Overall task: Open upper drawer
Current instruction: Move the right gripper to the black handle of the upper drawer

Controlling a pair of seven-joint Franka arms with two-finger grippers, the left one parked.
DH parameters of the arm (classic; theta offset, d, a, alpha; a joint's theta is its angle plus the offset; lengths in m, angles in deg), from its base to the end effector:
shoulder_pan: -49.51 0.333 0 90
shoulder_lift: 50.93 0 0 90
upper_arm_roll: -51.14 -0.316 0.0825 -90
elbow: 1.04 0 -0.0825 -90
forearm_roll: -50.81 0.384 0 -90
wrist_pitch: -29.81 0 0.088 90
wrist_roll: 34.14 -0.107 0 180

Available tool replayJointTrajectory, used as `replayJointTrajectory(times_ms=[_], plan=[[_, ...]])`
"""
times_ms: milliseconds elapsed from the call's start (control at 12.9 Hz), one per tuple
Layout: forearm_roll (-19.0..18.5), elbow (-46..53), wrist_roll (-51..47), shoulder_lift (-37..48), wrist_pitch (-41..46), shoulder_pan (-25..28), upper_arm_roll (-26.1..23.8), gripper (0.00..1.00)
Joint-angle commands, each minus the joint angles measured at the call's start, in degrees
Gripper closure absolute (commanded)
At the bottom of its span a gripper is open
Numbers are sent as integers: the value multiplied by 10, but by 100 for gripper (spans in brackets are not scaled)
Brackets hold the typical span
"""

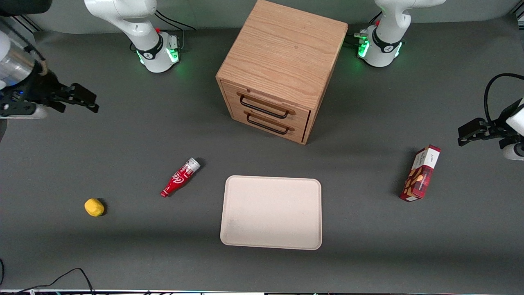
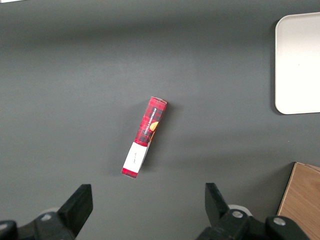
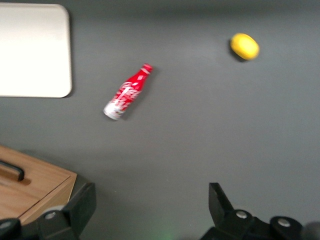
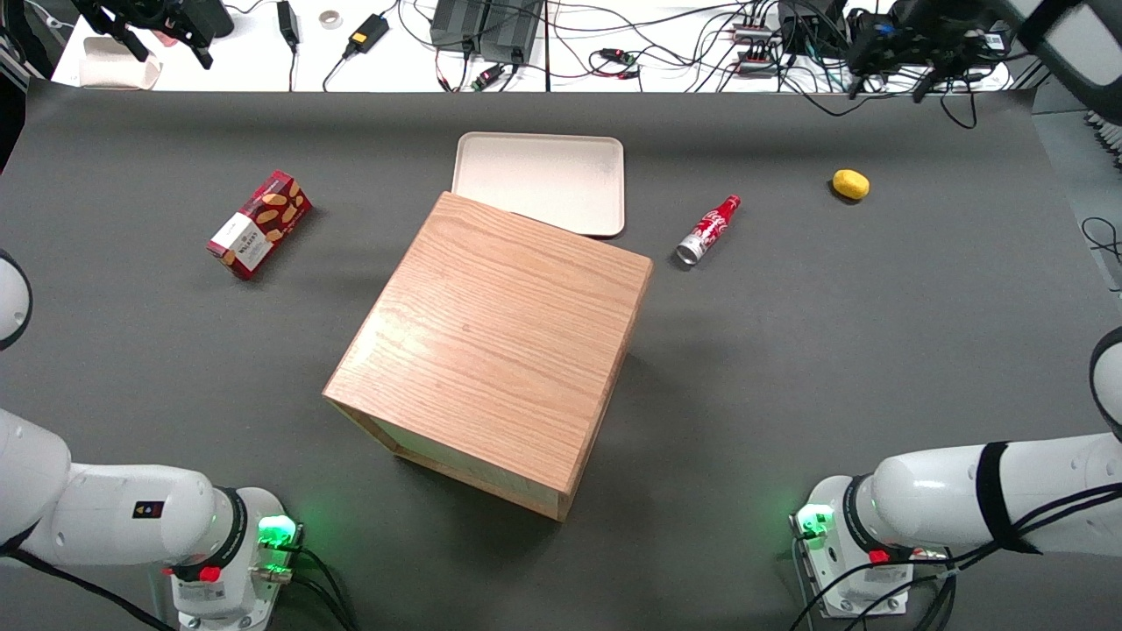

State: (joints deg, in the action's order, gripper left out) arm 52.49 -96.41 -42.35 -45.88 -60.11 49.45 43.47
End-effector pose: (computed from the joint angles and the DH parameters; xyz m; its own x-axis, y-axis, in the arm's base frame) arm 0.5208 0.0760 0.6274 0.9999 -0.0110 -0.0102 -0.0112 -0.9998 -0.0163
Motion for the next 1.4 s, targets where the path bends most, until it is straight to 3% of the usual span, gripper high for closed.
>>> replayJointTrajectory(times_ms=[0,311,622,778,933,1089,1322], plan=[[3,65,13,-49,6,16,-64,0],[-5,137,9,-122,3,19,-210,0],[-4,149,16,-200,-46,46,-300,0],[-32,149,15,-244,-85,52,-351,0],[-88,147,30,-278,-98,63,-371,0],[-91,144,125,-297,-104,62,-372,0],[-91,138,180,-323,-107,63,-372,0]])
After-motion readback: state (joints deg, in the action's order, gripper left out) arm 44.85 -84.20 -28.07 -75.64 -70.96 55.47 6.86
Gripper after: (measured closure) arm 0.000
